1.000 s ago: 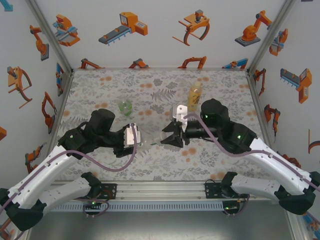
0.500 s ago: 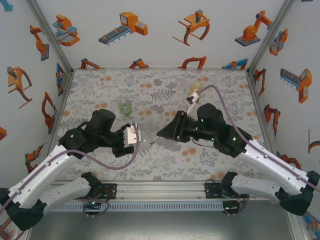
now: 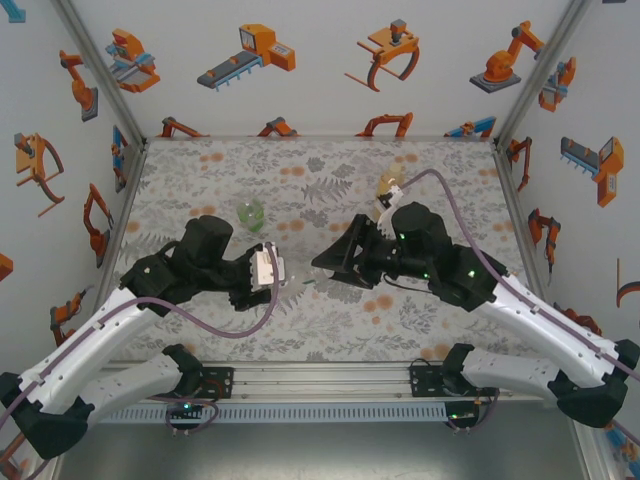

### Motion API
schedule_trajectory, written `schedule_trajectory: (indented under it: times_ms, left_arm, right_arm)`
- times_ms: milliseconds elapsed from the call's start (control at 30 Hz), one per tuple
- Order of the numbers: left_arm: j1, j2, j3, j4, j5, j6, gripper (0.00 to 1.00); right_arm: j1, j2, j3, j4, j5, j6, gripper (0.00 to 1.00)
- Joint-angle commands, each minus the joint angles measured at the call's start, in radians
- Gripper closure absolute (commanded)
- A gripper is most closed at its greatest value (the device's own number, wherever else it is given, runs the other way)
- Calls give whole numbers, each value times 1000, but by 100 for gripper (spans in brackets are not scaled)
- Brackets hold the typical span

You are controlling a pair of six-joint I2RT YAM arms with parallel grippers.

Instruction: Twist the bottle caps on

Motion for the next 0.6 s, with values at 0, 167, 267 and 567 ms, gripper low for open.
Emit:
schedule_trajectory:
  times_ms: [0,167,267,567]
  left_arm:
    - [-3,4,25,60,50,-9,100]
    - [-4,5,23,59,53,-11,100]
    - [-6,1,23,59,55,-13,100]
    - [-7,0,27,59,67,-13,100]
  right_arm:
    - [3,-23,67,-28,30,-188,35]
    - [0,-37,131,-54,74,-458,34]
    - [0,-39,155,-64,78,-666,35]
    - [0,-10,236,-122,-180,-1289,34]
